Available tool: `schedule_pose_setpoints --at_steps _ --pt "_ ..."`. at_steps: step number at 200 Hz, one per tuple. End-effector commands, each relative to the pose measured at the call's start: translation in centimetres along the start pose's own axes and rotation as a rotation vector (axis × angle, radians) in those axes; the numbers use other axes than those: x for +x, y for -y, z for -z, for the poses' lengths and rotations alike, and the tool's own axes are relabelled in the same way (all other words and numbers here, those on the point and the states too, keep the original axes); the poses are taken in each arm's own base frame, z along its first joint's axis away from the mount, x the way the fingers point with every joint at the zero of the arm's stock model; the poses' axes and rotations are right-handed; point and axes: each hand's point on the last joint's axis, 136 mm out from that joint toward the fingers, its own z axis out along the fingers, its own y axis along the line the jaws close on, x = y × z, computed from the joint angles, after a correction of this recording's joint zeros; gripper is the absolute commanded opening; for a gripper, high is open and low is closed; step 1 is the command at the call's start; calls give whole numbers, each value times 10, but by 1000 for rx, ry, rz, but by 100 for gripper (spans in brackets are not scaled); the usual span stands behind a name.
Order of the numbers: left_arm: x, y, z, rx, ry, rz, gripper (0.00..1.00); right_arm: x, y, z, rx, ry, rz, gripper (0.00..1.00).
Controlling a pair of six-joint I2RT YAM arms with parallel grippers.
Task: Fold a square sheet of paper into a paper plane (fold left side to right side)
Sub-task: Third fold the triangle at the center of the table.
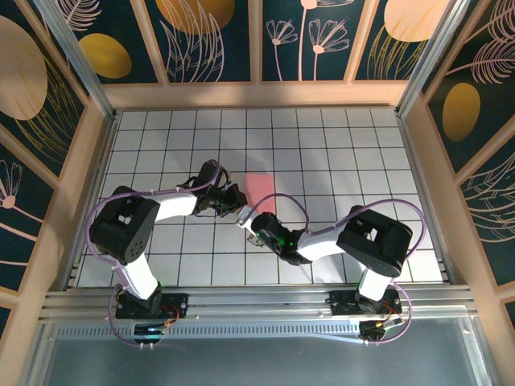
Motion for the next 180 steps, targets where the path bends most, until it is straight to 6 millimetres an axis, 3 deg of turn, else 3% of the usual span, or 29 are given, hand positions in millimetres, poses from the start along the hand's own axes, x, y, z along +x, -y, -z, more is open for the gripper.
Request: schedule_pose_setpoints --at_steps 1,28,39,55,66,90,115,138,141,147,180 --pt "-1 7 6 5 16 14 6 -3 0 1 -6 8 -35 3" --pt "-6 8 10 -11 41 2 17 6 0 2 -37 -20 -76 0" --pt "-12 16 22 -9 74 -18 24 6 1 4 -54 -21 -108 0" --pt "-21 11 33 -30 105 -20 39 5 0 6 -93 -17 -155 0" --pt "-27 6 42 -39 130 -12 43 3 0 8 -118 -10 -186 0" --pt "-41 3 57 -46 172 -25 43 -2 -1 13 -196 9 -273 0" --pt "-44 20 51 -5 132 -82 36 -1 5 16 -253 11 -386 0" --pt "-43 27 35 31 81 -101 29 0 7 20 -324 22 -486 0" --pt "-47 39 38 51 89 -122 29 0 8 20 -329 23 -496 0" --pt "-46 35 26 39 59 -119 28 -1 8 22 -347 28 -513 0" --pt "-40 51 -6 32 -18 -179 22 5 9 23 -389 23 -572 0"
